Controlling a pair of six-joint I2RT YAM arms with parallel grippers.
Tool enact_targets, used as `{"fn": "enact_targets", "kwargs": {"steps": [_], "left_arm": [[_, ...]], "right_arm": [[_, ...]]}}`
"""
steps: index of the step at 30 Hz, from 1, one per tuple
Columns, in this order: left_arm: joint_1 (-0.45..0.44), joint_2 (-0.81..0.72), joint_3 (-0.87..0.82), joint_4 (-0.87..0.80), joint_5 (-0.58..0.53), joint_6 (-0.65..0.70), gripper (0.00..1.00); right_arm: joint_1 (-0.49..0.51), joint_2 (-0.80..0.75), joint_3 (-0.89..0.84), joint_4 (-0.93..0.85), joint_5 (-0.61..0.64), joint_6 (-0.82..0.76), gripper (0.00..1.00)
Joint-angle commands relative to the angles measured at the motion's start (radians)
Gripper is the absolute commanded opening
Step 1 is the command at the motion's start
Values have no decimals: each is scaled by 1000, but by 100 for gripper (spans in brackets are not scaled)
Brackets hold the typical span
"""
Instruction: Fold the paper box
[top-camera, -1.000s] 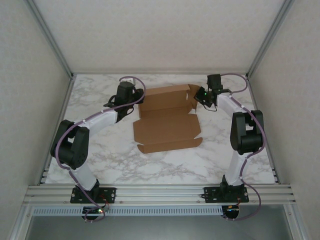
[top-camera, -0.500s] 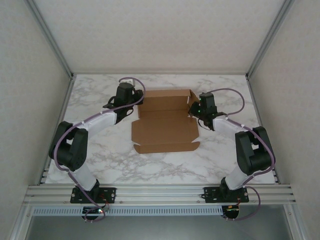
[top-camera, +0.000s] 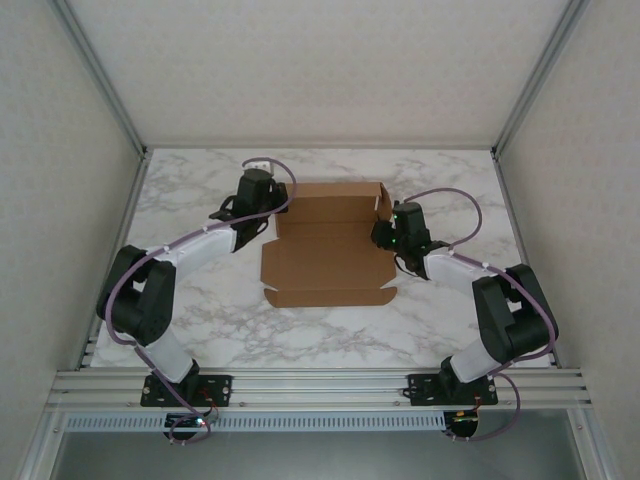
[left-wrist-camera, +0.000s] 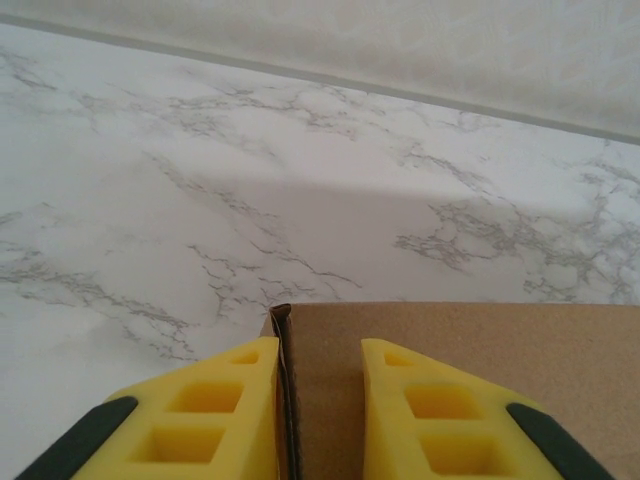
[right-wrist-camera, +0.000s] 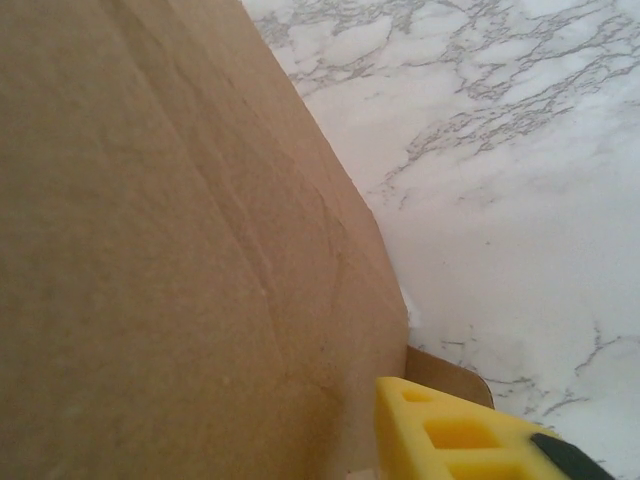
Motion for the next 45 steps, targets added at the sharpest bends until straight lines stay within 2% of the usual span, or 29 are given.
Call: {"fn": "enact_targets", "kwargs": {"steps": [1, 8, 15, 18, 21, 25, 27, 31, 33, 36, 38, 42, 44, 45], "left_arm": [[-4, 23, -18, -162, -63, 47, 24], [-13, 32, -16, -172, -78, 81, 23], [-32, 46, -10, -181, -108, 117, 23], [-33, 45, -9, -181, -109, 119, 23], [-33, 46, -9, -182, -109, 120, 23], [-33, 43, -7, -181, -109, 120, 23], [-33, 42, -7, -180, -105, 119, 22], [-33, 42, -4, -177, -97, 118, 23], [-33, 41, -2, -176, -91, 118, 23], [-33, 40, 1, -177, -86, 118, 23], [-33, 36, 1, -177, -83, 118, 23], [-33, 35, -4, -171, -71, 115, 22], [-33, 34, -2, -169, -69, 117, 22], [-33, 34, -2, -169, -66, 117, 22]], "right_arm": [[9, -33, 21, -39, -7, -84, 36], [8, -172, 8, -39, -209, -224, 52], [7, -252, 73, -166, -315, -276, 50], [-6, -333, 72, -135, -239, -234, 47], [-38, -384, 107, -158, -42, -202, 40], [-171, -349, 142, -176, 67, -134, 29], [-217, -296, 151, -177, 81, -151, 26], [-227, -171, 175, -200, 31, -393, 22], [-226, -120, 178, -189, -38, -495, 22], [-224, -87, 127, -114, -140, -619, 26], [-223, -70, 117, -103, -185, -672, 34], [-218, -47, 105, -56, -321, -682, 47], [-213, -26, 112, -34, -352, -669, 57], [-208, -9, 125, -36, -355, -669, 58]]}}
